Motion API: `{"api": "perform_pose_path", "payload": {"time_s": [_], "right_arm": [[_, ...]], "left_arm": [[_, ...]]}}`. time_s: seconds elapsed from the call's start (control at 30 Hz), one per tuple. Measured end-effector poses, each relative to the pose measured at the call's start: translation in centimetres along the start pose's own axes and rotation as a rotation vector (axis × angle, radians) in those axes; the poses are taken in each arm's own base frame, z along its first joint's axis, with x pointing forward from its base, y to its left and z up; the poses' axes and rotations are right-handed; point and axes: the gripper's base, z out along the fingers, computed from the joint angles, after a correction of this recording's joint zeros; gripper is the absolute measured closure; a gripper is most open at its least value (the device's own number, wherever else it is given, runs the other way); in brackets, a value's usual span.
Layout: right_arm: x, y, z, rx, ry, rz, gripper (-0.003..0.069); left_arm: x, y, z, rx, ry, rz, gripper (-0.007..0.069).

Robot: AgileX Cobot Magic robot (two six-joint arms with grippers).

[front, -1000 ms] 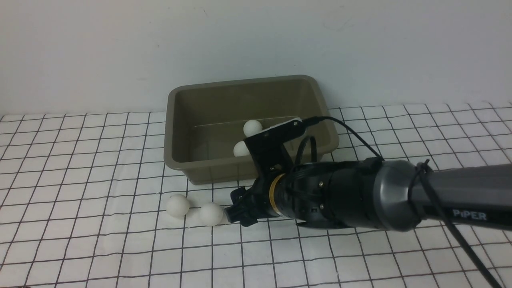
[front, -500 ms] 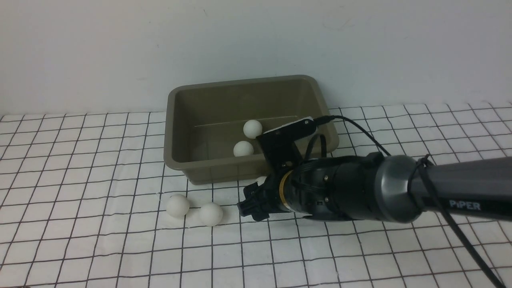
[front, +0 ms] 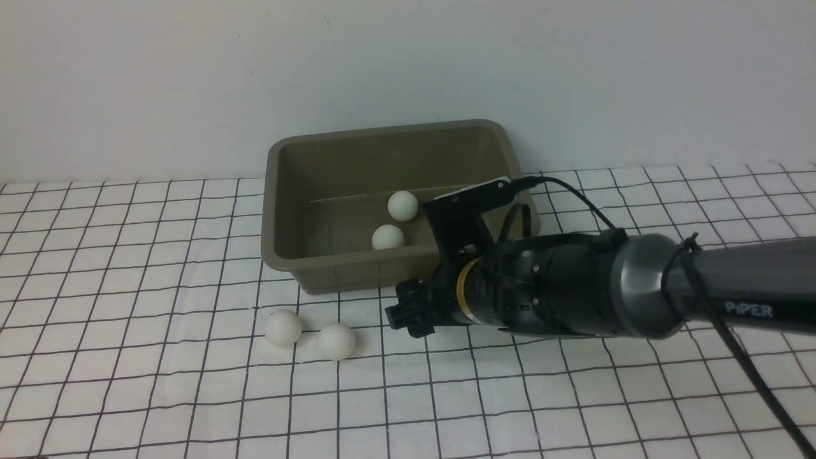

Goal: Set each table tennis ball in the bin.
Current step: Use the right arm to clamp the table tennis ball closest to it

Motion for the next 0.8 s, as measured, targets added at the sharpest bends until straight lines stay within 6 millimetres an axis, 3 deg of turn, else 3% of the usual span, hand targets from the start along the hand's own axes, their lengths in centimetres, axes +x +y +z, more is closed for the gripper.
{"api": "perform_pose_path", "payload": {"time_s": [0.47,0.8], "right_arm": [[-1.0,0.5,2.1,0.006,-0.019,-0.020,0.0106],[-0.8,0.3,2.2,0.036,-0.005,-0.026,0.0106]], "left_arm": [[0.0,0.0,0.0,0.000,0.000,0.000,0.0629],[0.0,0.0,0.0,0.000,0.000,0.000,0.0629]]}}
